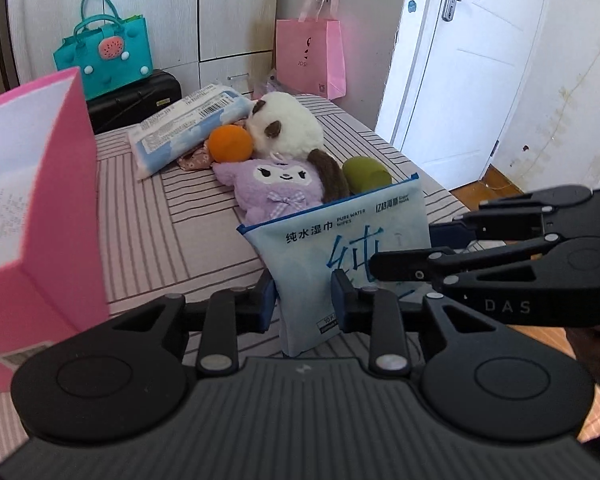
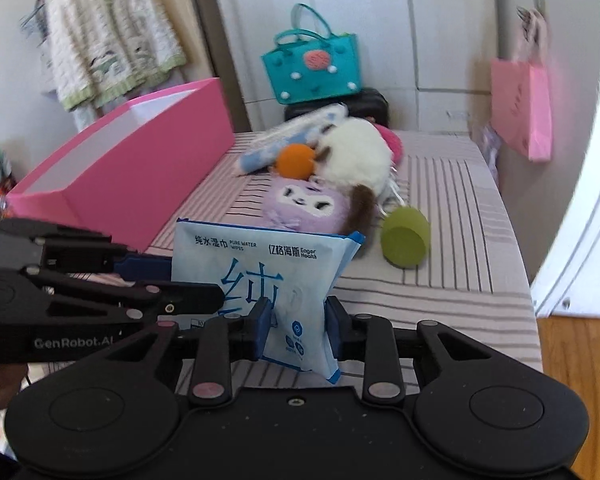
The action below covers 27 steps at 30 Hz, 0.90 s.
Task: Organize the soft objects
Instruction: 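Lift the wet-wipes pack with the left tool and carry it over the pink box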
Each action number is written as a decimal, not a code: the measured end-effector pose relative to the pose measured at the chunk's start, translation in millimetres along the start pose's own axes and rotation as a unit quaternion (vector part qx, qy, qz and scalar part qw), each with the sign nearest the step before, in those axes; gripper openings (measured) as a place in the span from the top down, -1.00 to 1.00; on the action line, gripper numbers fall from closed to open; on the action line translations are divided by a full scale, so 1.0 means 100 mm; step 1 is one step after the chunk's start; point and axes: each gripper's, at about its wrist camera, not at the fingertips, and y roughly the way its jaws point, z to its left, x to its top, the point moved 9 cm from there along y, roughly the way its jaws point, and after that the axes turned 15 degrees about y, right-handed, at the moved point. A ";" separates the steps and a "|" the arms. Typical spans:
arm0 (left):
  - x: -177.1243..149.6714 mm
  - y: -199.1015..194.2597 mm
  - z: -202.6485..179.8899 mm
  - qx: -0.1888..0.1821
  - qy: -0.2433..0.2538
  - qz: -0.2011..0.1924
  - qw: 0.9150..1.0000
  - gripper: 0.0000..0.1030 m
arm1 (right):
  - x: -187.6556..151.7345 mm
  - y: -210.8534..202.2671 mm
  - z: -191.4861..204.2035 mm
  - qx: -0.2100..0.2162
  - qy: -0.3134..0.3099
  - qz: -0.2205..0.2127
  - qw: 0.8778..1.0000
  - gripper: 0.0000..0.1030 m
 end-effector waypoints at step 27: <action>0.07 -1.19 0.85 0.021 -0.001 -0.024 1.000 0.46 | 0.50 -0.22 1.26 0.106 -0.109 0.060 0.987 0.32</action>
